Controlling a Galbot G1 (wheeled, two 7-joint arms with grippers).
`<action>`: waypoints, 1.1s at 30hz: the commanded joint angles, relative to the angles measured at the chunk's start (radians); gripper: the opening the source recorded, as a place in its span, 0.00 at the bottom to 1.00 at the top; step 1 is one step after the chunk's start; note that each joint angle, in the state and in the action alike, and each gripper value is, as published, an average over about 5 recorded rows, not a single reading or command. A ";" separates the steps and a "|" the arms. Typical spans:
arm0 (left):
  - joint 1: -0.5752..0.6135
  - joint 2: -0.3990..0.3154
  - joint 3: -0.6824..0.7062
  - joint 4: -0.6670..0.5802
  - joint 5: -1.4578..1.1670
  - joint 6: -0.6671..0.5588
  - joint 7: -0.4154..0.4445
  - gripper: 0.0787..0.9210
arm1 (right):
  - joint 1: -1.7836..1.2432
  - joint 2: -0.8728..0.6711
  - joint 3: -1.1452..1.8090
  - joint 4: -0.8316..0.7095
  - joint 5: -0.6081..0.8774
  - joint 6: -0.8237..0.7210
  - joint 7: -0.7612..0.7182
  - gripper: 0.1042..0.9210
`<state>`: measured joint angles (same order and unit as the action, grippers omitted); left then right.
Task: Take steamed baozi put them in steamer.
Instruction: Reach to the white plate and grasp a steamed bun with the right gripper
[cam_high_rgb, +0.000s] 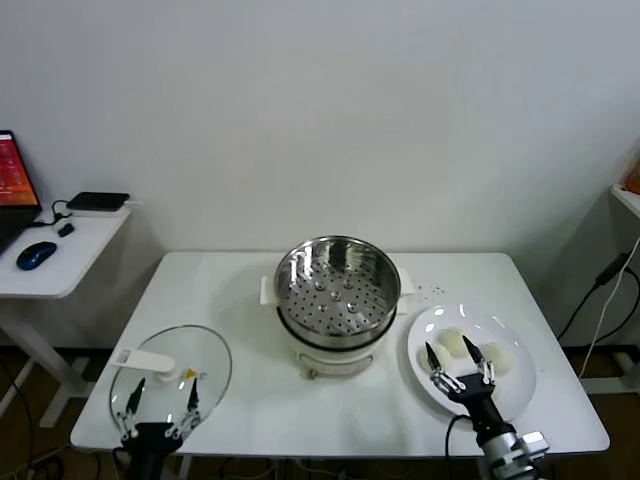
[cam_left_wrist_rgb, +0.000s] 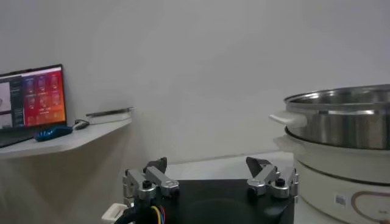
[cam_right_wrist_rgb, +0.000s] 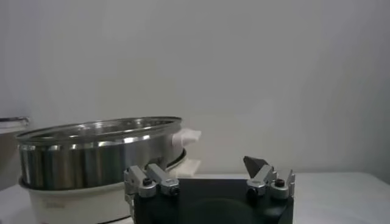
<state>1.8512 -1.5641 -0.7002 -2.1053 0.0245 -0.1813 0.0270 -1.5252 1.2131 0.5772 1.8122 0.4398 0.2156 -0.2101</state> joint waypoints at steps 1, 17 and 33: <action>-0.003 0.002 0.001 -0.001 -0.001 0.001 0.001 0.88 | 0.047 -0.048 0.023 -0.008 0.010 -0.031 -0.007 0.88; -0.023 0.005 0.018 0.002 0.002 0.011 0.002 0.88 | 0.413 -0.464 -0.018 -0.234 -0.066 -0.264 -0.413 0.88; -0.034 0.008 0.016 0.000 -0.001 0.014 0.005 0.88 | 1.018 -0.811 -0.636 -0.490 -0.202 -0.296 -0.900 0.88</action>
<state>1.8198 -1.5580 -0.6849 -2.1035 0.0237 -0.1691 0.0313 -0.8167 0.5912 0.2518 1.4408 0.2913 -0.0491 -0.8711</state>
